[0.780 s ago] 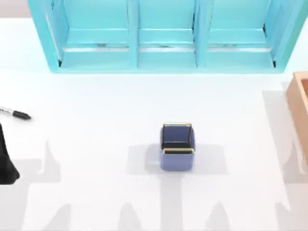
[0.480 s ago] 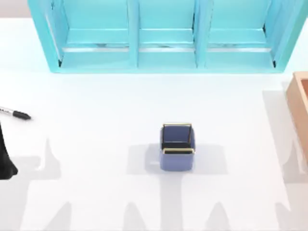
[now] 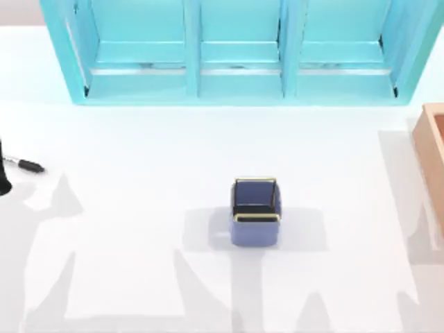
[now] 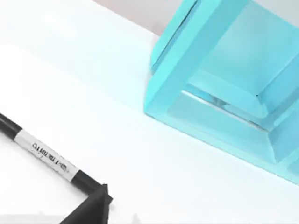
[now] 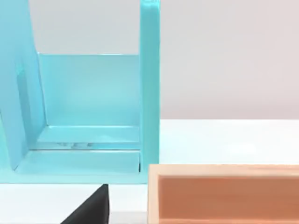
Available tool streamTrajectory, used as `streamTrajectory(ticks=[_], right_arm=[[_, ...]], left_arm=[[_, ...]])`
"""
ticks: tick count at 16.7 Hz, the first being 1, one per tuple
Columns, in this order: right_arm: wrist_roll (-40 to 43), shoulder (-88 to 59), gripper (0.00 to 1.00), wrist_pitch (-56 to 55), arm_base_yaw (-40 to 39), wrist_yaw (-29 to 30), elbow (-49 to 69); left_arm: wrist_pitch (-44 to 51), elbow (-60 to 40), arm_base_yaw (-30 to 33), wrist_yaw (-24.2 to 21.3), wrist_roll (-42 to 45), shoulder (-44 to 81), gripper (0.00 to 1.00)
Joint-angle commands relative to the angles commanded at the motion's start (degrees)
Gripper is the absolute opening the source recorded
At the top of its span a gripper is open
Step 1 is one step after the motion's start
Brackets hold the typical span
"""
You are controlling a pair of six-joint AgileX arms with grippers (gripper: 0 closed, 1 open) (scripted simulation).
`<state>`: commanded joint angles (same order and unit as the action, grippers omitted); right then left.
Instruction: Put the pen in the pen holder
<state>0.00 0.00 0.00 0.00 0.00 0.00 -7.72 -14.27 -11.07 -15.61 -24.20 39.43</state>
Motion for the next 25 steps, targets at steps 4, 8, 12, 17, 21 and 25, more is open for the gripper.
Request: streamTrajectory(ticks=[4,8,12,17,21,25], right_arm=[[0.0,0.0,1.0,0.0,0.0,0.0,0.0],[0.0,0.0,1.0,0.0,0.0,0.0,0.0],[0.0,0.0,1.0,0.0,0.0,0.0,0.0],[0.0,0.0,1.0,0.0,0.0,0.0,0.0],[0.0,0.0,1.0,0.0,0.0,0.0,0.0],[0.0,0.0,1.0,0.0,0.0,0.0,0.0]], left_arm=[[-3.3,-6.7,-5.8,-8.4,-13.2,25.4,1.0],[-6.6,-13.1,-11.0,-15.3,-24.1,44.9,1.0],[-9.8,-18.3,-14.6,-19.9,-31.1,56.6,1.0],[-11.1,-20.3,-15.9,-21.4,-33.4,60.9,1.0],[-11.2,-20.2,-15.5,-21.3,-33.4,60.8,1.0],[-15.9,-24.1,-12.6,-19.3,-36.3,67.5,1.0]])
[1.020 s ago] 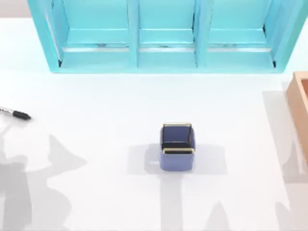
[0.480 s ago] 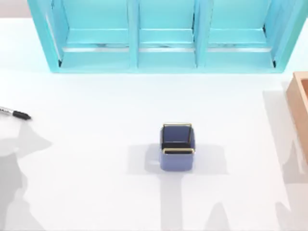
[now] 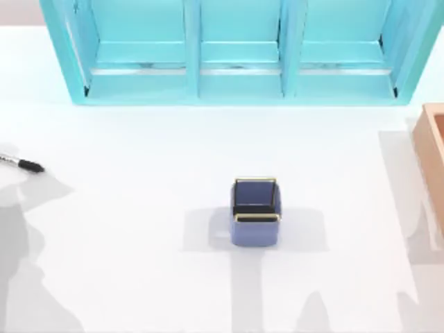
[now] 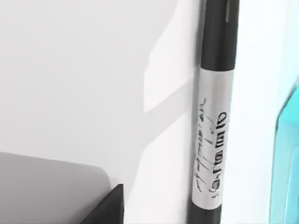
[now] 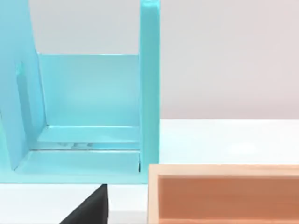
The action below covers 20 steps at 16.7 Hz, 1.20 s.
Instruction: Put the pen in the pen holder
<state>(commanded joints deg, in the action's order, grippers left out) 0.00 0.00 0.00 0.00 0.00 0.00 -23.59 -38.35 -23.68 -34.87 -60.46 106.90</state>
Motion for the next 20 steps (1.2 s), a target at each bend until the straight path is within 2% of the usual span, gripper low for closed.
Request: streamTrajectory(ticks=[5,11,20], right_arm=[[0.0,0.0,1.0,0.0,0.0,0.0,0.0],[0.0,0.0,1.0,0.0,0.0,0.0,0.0],[0.0,0.0,1.0,0.0,0.0,0.0,0.0]], left_arm=[[-8.6,-6.9,5.9,4.0,-4.6,13.5,1.0],[-10.3,-8.2,7.2,5.0,-5.6,15.7,1.0],[-10.3,-8.2,7.2,5.0,-5.6,15.7,0.32]])
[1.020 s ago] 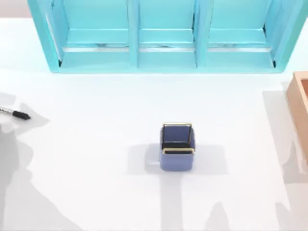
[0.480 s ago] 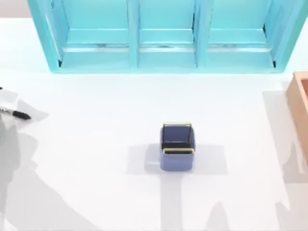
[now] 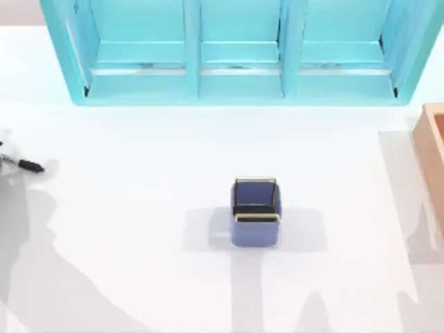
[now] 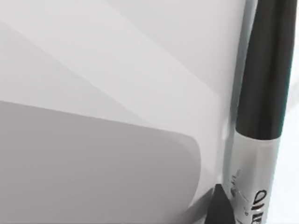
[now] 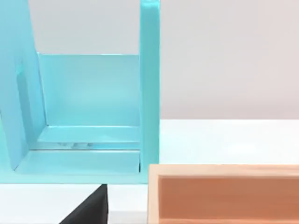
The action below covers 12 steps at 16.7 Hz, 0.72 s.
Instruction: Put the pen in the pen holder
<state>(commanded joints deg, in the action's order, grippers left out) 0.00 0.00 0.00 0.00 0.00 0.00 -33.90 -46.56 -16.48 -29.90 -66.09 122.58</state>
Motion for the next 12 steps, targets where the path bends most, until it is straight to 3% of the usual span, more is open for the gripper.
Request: streamTrajectory(ticks=[4,12], right_arm=[[0.0,0.0,1.0,0.0,0.0,0.0,0.0],[0.0,0.0,1.0,0.0,0.0,0.0,0.0]], left_arm=[[0.0,0.0,0.0,0.0,0.0,0.0,0.02],[0.0,0.0,0.0,0.0,0.0,0.0,0.0]])
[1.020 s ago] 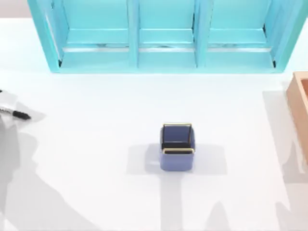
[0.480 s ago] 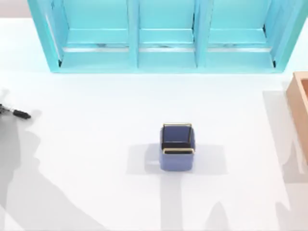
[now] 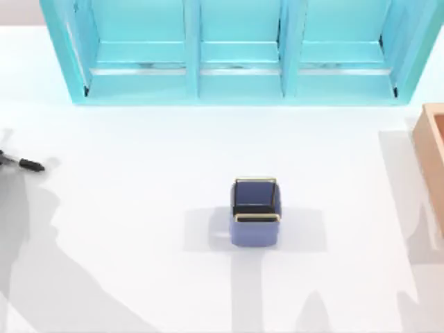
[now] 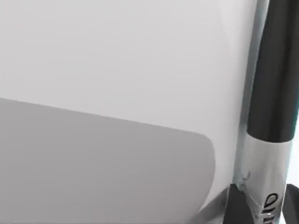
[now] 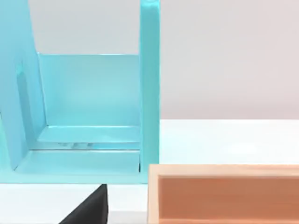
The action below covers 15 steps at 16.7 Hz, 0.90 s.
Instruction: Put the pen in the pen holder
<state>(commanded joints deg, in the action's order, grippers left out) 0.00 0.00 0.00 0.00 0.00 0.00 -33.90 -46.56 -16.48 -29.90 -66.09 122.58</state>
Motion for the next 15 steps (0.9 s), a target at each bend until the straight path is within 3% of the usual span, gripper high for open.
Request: streamTrajectory(ticks=[1,6,15], right_arm=[[0.0,0.0,1.0,0.0,0.0,0.0,0.0],[0.0,0.0,1.0,0.0,0.0,0.0,0.0],[0.0,0.0,1.0,0.0,0.0,0.0,0.0]], left_arm=[[20.5,-2.4,-2.3,4.1,5.1,-9.2,0.0],[26.6,-1.2,-4.1,2.9,6.1,-13.9,0.0],[54.8,2.5,-13.0,-2.6,13.0,-41.5,0.0]])
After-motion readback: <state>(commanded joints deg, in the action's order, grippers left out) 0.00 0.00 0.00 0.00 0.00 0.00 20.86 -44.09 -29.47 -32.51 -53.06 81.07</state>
